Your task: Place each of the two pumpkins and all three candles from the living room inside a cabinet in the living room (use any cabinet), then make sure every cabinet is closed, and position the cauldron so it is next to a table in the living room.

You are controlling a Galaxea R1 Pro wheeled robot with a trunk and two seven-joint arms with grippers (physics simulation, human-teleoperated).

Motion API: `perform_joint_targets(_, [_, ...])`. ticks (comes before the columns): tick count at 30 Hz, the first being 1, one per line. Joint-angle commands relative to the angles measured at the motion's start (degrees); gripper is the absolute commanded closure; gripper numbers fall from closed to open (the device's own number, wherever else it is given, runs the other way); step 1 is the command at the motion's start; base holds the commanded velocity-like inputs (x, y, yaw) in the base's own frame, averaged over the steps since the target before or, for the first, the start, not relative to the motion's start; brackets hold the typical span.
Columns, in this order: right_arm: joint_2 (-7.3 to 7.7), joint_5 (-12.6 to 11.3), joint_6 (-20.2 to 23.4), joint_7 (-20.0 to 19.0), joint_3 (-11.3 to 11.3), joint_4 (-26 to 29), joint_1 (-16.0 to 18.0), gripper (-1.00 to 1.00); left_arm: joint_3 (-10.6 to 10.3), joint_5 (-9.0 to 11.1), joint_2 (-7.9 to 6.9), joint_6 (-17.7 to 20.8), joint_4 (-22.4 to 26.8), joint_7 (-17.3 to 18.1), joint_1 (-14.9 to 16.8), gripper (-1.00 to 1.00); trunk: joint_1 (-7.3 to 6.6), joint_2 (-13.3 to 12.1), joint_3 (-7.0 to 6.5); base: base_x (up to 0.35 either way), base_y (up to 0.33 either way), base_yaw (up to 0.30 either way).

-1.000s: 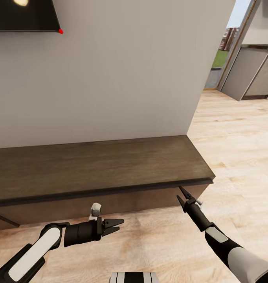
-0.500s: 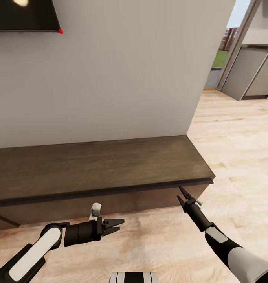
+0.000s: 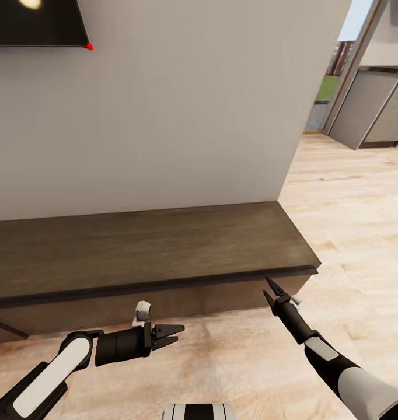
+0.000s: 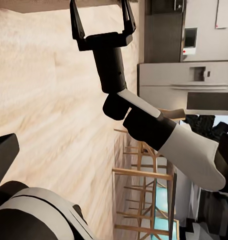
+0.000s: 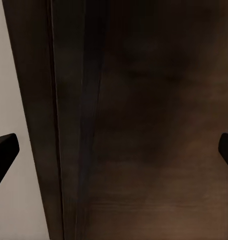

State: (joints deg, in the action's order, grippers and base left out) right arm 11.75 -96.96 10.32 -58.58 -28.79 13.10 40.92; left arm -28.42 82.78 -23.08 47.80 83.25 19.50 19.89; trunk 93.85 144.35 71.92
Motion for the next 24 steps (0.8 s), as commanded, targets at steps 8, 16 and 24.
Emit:
perform_joint_targets(8, [0.03,-0.6,0.3,-0.5,-0.3,0.0,0.0,-1.0,0.0,0.0,-0.04,0.1,0.0,0.2,0.1,-1.0,0.0,0.0,0.04,0.017,0.004,0.0])
perform_joint_targets(16, [0.02,-0.6,0.2,-0.6,-0.3,0.0,0.0,-1.0,-0.1,0.0,-0.04,0.1,0.0,0.2,0.1,-1.0,0.0,0.0,0.04,0.084,0.067,0.0])
perform_joint_targets(24, [-0.02,-0.6,0.2,-0.7,-0.3,0.0,0.0,-1.0,0.0,0.0,-0.04,0.1,0.0,0.2,0.1,-1.0,0.0,0.0,0.04,0.01,0.008,0.0])
